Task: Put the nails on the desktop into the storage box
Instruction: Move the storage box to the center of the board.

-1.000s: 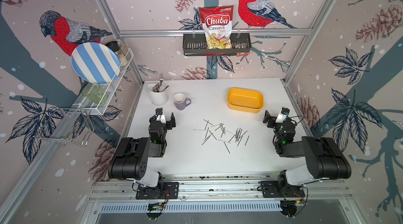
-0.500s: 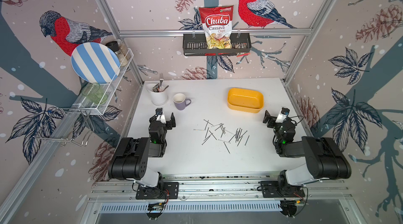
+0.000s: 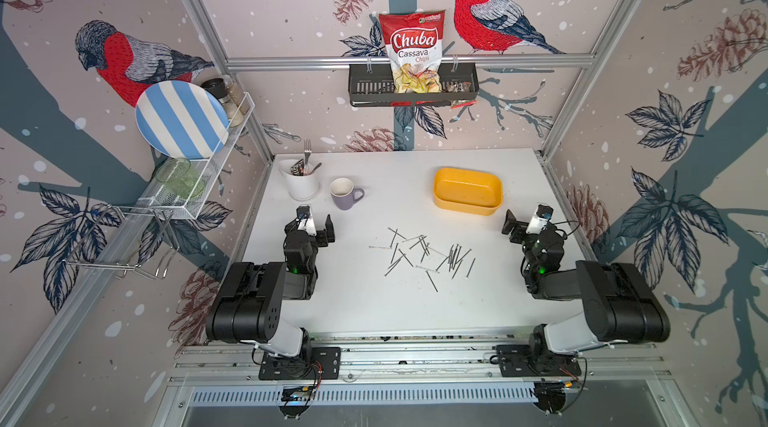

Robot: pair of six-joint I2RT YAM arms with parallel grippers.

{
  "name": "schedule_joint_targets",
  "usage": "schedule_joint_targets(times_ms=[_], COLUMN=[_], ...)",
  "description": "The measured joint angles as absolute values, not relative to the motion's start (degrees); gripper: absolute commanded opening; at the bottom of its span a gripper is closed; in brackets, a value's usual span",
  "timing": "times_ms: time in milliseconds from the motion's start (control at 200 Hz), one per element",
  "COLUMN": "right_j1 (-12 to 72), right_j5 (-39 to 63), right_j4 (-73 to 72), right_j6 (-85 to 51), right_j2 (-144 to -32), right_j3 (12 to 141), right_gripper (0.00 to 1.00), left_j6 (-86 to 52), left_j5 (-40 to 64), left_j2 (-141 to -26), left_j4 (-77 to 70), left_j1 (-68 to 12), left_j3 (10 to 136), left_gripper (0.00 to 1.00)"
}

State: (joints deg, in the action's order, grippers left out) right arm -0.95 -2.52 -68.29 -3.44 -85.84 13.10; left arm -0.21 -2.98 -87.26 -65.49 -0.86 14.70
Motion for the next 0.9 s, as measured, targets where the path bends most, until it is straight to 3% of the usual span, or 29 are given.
schedule_joint_targets(times_ms=[430,715,900], right_j1=[-2.17,-2.7,-1.58], right_j5=[-5.54,-8.4,-2.7], right_j4=[-55.09,-33.71,-16.99], right_j6=[-7.75,-16.91,-25.28], right_j2=[-77.52,-69.47,-70.32], right_j3=[17.74,26.85,37.98], right_gripper=[1.0,1.0,1.0], left_j6=[-1.54,-9.47,-15.09], left_j5=[-4.58,-4.78,-7.77], left_j2=[-82.13,-69.56,-60.45], left_j4=[-55.13,-30.46,-16.71], left_j1=[-0.8,-0.8,-4.56], left_j3=[21.26,30.98,33.98], left_gripper=[0.96,0.95,0.96])
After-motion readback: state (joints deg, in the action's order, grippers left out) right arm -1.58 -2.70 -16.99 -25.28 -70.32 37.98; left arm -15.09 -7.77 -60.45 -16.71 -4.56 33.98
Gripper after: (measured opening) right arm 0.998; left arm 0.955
